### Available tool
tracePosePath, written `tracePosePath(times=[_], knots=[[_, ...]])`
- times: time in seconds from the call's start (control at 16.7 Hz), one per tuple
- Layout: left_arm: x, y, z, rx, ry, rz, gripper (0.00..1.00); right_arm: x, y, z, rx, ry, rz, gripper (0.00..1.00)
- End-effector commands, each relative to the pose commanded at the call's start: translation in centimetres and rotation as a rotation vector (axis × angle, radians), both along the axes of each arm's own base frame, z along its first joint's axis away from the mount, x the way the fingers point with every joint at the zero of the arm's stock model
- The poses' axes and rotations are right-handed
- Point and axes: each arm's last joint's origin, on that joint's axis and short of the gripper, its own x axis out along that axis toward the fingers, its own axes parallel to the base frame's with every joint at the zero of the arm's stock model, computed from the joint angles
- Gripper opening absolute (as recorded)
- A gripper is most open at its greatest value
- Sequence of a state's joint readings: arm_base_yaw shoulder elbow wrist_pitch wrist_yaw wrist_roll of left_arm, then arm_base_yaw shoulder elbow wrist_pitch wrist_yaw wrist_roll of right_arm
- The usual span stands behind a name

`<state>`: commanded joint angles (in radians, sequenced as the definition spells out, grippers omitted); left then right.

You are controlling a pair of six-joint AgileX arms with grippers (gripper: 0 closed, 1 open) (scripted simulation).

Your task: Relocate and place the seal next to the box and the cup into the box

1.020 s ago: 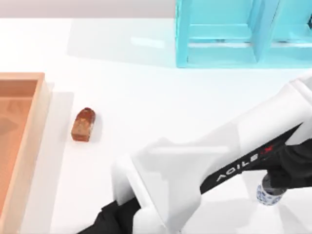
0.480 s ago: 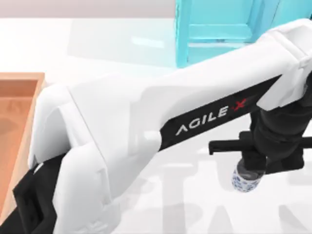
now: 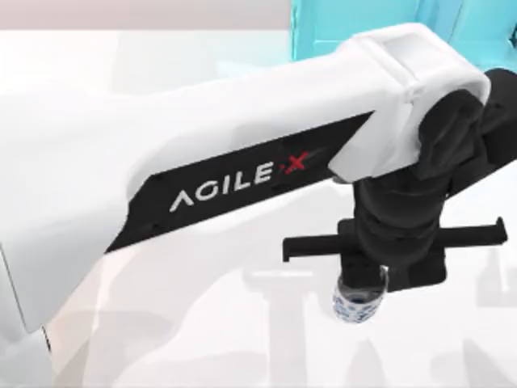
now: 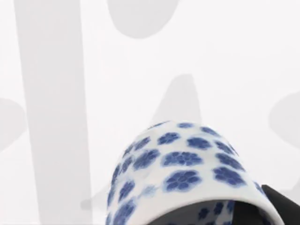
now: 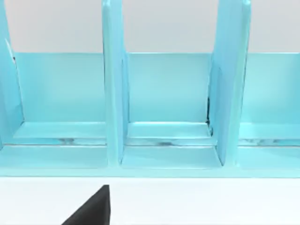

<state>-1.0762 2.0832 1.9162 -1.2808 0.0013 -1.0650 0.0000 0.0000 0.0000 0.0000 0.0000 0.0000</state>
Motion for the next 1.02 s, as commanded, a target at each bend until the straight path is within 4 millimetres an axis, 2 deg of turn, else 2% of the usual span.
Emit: tracePosePath(times=[0.36,0.48,0.6,0.66,0.78,0.9,1.02], knots=[[-0.2,0.0,-0.1,0.003,0.001,-0.007,0.0,0.0,0.0,0.0,0.0,0.0,0.0,1.0],[0.8,0.7,-0.1,0.008,0.005,-0.005,0.0,0.0,0.0,0.0,0.0,0.0,0.0,1.0],[3.2,2.6,-0.2,0.021,0.014,-0.001,0.0,0.0,0.0,0.0,0.0,0.0,0.0,1.0],[4.7,4.2,-0.2,0.028,0.02,0.002,0.0,0.0,0.0,0.0,0.0,0.0,0.0,1.0],[8.1,8.6,-0.1,0.039,0.032,0.013,0.0,0.0,0.0,0.0,0.0,0.0,0.0,1.0],[11.3,14.5,0.0,0.048,0.046,0.036,0.0,0.0,0.0,0.0,0.0,0.0,0.0,1.0],[13.1,20.4,0.1,0.05,0.059,0.048,0.0,0.0,0.0,0.0,0.0,0.0,0.0,1.0]])
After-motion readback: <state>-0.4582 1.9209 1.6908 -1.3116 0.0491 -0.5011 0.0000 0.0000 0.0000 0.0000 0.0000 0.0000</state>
